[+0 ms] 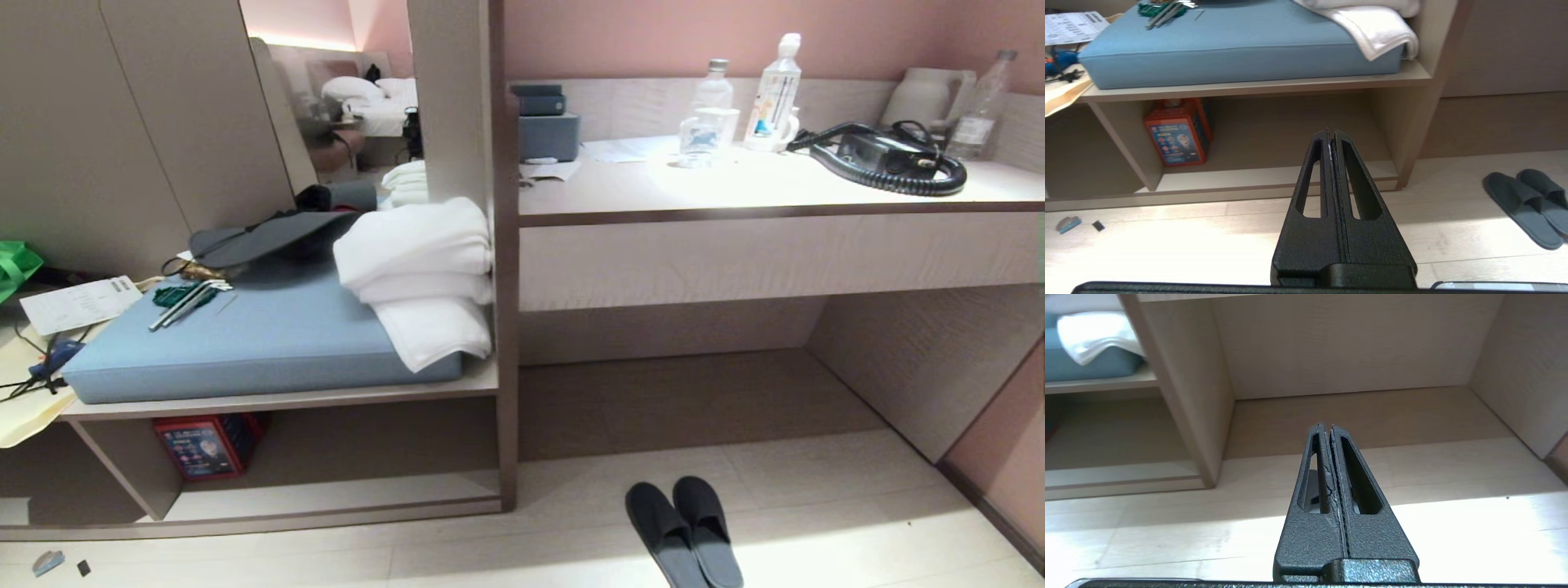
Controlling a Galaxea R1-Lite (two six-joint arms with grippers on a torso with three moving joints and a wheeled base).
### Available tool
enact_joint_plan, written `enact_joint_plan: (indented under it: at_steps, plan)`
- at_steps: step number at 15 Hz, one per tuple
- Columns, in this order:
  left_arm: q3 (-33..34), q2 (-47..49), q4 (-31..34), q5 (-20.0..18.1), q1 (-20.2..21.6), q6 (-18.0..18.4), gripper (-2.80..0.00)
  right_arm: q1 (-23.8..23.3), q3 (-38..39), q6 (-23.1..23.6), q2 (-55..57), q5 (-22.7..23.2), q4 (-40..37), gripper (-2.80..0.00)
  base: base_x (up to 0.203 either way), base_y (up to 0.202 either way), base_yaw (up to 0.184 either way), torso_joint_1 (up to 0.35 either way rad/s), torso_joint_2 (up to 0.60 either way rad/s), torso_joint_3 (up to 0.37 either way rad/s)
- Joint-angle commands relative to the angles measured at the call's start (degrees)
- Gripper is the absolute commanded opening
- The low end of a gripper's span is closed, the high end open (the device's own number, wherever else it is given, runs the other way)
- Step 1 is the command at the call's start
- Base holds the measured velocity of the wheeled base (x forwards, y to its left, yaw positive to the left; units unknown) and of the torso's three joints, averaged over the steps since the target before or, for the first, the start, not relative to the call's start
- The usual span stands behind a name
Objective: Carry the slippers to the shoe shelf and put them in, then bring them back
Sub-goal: Pick up the slippers on the floor
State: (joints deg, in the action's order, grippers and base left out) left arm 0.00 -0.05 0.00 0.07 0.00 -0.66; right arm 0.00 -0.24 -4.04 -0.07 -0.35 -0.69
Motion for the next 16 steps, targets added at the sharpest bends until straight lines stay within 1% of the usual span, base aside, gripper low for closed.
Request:
enact_joint_plan:
  at_steps: [1, 9, 14, 16]
  plan:
    - [0.0, 0.0, 0.0, 0.0, 0.0, 0.0, -2.80, 0.0, 0.0, 0.0, 0.1, 0.0, 0.0, -2.80, 0.000, -0.197, 0.001, 0.001, 0.00, 0.002]
    - [0.0, 0.0, 0.0, 0.0, 0.0, 0.0, -2.80, 0.0, 0.0, 0.0, 0.1, 0.1, 0.0, -2.80, 0.000, -0.188, 0.003, 0.004, 0.00, 0.001]
    - [0.0, 0.0, 0.0, 0.1, 0.0, 0.0, -2.80, 0.0, 0.0, 0.0, 0.1, 0.0, 0.0, -2.80, 0.000, -0.015, 0.001, 0.001, 0.00, -0.006]
    - [0.0, 0.0, 0.0, 0.0, 0.0, 0.0, -2.80, 0.0, 0.0, 0.0, 0.1, 0.0, 0.0, -2.80, 0.000, 0.000, 0.000, 0.006, 0.00, -0.141]
